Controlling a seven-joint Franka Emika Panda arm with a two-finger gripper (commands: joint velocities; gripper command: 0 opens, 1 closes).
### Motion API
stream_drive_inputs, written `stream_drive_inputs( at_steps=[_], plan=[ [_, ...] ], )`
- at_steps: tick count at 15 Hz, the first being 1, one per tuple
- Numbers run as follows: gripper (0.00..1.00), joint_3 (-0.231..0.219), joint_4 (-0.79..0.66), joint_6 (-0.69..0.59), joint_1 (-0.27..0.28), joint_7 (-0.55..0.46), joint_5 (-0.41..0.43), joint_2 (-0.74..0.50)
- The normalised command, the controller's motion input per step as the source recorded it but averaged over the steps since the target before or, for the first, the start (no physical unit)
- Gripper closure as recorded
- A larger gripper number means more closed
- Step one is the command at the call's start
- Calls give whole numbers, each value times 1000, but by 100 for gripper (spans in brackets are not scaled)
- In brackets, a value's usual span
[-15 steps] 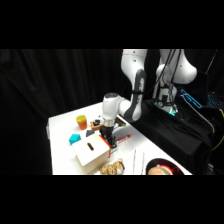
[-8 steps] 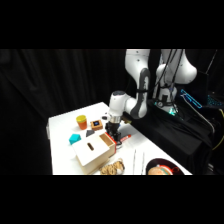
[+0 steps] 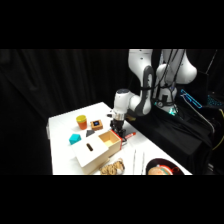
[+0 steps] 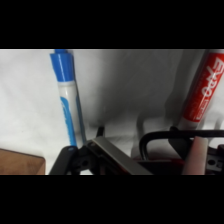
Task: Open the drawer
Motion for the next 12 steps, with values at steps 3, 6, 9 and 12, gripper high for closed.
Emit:
stream_drive_inputs(
  at_steps=[3,6,9,12],
  plan=[
    [0,-139,-340,107,121,-53,6,-172],
    [0,-135,-307,75,122,-61,8,-175],
    [0,-89,-308,-45,97,-67,4,-289],
    [0,-125,-255,-234,165,-46,27,-416]
  ],
)
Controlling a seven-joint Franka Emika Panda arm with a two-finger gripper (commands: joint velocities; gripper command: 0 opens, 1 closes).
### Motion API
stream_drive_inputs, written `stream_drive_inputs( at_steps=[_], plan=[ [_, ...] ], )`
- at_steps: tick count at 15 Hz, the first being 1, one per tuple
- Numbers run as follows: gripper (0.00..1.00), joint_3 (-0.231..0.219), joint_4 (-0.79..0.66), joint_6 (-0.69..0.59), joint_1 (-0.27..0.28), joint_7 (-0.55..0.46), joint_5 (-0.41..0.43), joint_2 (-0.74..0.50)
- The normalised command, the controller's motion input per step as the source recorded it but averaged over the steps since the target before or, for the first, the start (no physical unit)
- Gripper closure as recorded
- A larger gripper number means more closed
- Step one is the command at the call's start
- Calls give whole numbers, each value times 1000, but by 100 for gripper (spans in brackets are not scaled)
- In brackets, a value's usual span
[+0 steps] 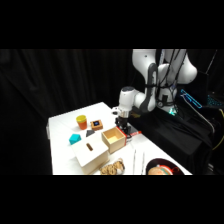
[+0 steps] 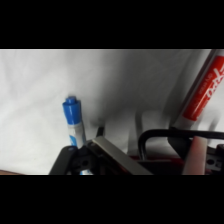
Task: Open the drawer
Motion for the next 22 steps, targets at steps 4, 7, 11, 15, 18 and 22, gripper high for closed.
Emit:
stream_drive_inputs(
  at_steps=[4,7,11,15,18,22],
  plan=[
    [0,-52,-139,-518,106,0,29,-494],
    [0,29,-48,-521,23,16,36,-442],
    [0,49,-23,-420,13,28,54,-378],
    [0,38,2,-409,6,31,64,-415],
    [0,29,77,-453,-4,37,74,-397],
    [0,25,147,-482,-11,18,101,-338]
  ],
)
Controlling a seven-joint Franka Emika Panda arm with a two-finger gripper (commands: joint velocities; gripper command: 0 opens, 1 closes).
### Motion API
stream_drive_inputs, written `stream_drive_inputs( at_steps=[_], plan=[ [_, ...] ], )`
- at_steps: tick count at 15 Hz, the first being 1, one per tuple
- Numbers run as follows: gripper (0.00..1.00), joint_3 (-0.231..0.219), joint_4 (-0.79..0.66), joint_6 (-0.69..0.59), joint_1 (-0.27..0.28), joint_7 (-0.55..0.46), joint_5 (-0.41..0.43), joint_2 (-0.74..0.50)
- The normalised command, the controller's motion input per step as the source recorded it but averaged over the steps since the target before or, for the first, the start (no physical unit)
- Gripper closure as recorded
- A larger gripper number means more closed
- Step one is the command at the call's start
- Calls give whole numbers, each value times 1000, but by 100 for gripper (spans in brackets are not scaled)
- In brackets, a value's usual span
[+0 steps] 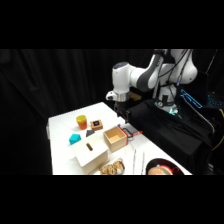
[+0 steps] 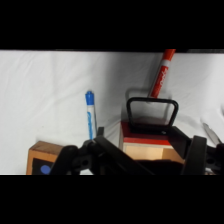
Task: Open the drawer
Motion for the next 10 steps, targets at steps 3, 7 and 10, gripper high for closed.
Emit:
stream_drive_inputs(
  at_steps=[3,7,10],
  plan=[
    [0,22,173,-454,-16,48,73,-269],
    [0,19,182,-383,-21,44,70,-201],
    [0,7,178,-346,-20,6,145,-140]
  ],
)
